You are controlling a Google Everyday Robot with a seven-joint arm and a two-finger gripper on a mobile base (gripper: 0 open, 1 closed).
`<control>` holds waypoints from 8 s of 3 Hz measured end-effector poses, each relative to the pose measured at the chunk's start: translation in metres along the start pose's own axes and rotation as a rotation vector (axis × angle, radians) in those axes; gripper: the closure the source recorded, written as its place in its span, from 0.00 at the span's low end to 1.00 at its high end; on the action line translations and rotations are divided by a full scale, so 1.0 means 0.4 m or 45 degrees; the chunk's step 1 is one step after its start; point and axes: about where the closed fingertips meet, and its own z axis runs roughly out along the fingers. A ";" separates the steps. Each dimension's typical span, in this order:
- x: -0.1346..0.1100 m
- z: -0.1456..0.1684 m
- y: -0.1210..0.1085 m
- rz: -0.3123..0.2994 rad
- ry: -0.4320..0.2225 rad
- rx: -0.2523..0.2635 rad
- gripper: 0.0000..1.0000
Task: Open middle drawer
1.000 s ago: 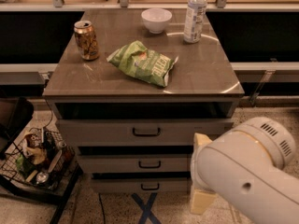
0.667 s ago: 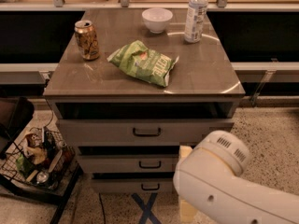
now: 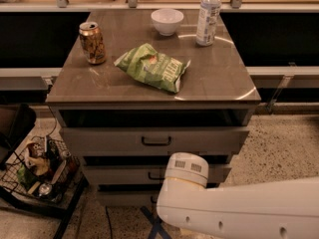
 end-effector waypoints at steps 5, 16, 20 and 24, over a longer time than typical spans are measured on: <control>-0.117 0.226 -0.004 0.051 -0.142 -0.088 0.00; -0.191 0.510 -0.037 -0.081 -0.168 -0.273 0.62; -0.178 0.481 0.012 -0.050 -0.197 -0.256 1.00; -0.155 0.439 0.052 -0.015 -0.244 -0.213 1.00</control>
Offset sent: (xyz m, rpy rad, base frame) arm 0.0556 0.0282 -0.0549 0.0872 -0.0250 -0.0744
